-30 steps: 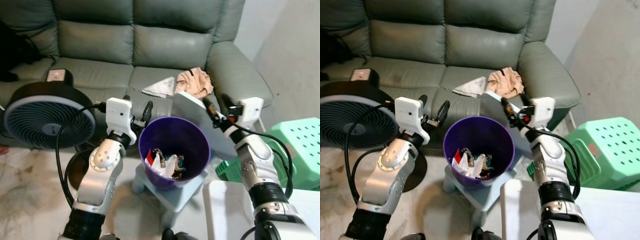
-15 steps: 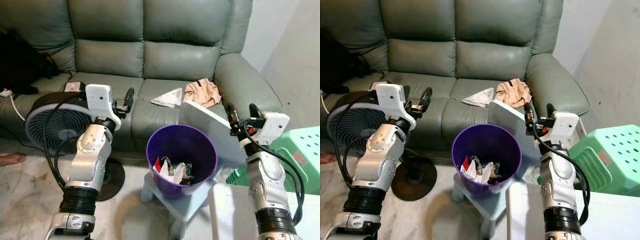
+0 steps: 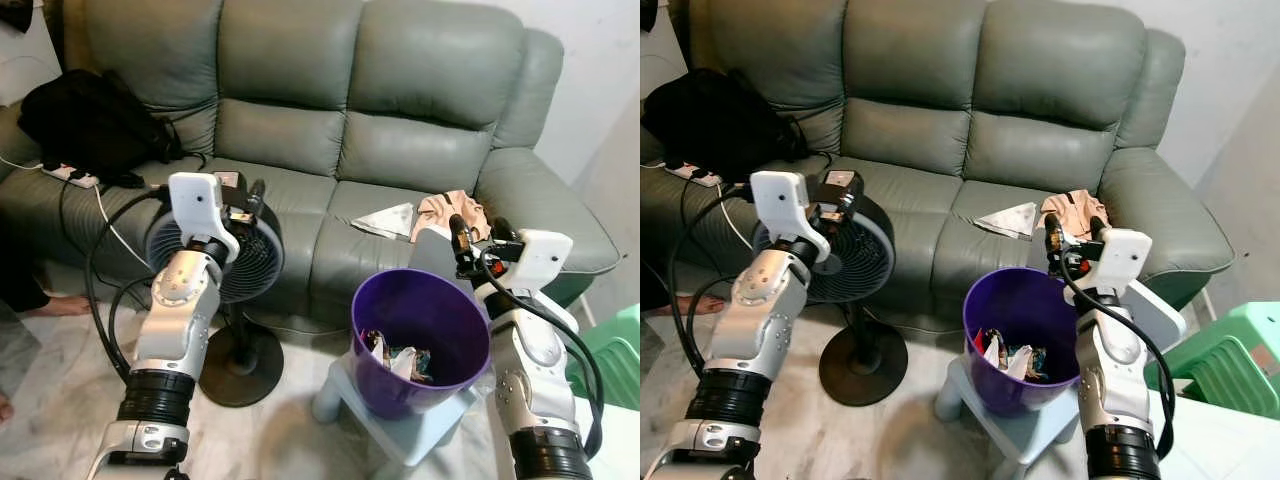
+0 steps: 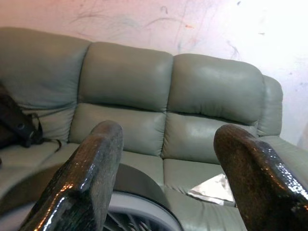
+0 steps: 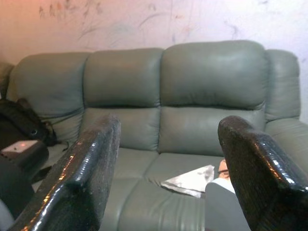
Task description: Picking trash to rubbish bin
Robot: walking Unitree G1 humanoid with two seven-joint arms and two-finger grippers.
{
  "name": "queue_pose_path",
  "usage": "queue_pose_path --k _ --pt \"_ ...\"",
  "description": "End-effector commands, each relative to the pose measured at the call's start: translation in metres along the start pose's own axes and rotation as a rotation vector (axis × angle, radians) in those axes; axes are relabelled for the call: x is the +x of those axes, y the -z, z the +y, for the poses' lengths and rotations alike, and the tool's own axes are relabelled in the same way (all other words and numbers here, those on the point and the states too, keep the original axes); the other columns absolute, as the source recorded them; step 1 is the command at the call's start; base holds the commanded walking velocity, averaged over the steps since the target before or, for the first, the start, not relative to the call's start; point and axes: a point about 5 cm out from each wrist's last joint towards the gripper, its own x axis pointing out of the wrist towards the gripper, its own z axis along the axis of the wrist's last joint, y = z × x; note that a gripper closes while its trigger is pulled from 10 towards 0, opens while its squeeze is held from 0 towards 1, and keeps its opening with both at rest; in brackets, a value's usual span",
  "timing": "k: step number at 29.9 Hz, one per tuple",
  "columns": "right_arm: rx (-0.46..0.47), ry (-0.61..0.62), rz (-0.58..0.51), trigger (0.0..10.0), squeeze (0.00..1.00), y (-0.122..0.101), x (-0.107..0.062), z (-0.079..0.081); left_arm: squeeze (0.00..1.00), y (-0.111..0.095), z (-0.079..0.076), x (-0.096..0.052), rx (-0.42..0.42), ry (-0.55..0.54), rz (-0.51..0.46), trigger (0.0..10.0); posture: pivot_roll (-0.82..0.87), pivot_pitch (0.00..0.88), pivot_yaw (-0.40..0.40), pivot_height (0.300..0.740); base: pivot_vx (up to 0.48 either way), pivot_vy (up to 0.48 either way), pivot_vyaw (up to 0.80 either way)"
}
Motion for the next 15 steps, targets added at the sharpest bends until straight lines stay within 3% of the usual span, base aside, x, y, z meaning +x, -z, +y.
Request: queue_pose_path --k 1,15 --pt "-0.016 0.023 -0.002 10.0 0.0 -0.0039 -0.0027 -0.0076 0.0 -0.0014 -0.0098 0.004 -0.003 0.036 -0.008 10.0 0.02 0.0 -0.053 0.74 0.0 0.469 0.0" --pt "-0.023 0.015 0.014 10.0 0.0 -0.0057 -0.0048 -0.0084 0.0 -0.0012 -0.0086 0.0058 -0.009 0.029 -0.02 10.0 0.01 0.0 -0.06 0.74 0.0 0.467 0.0"
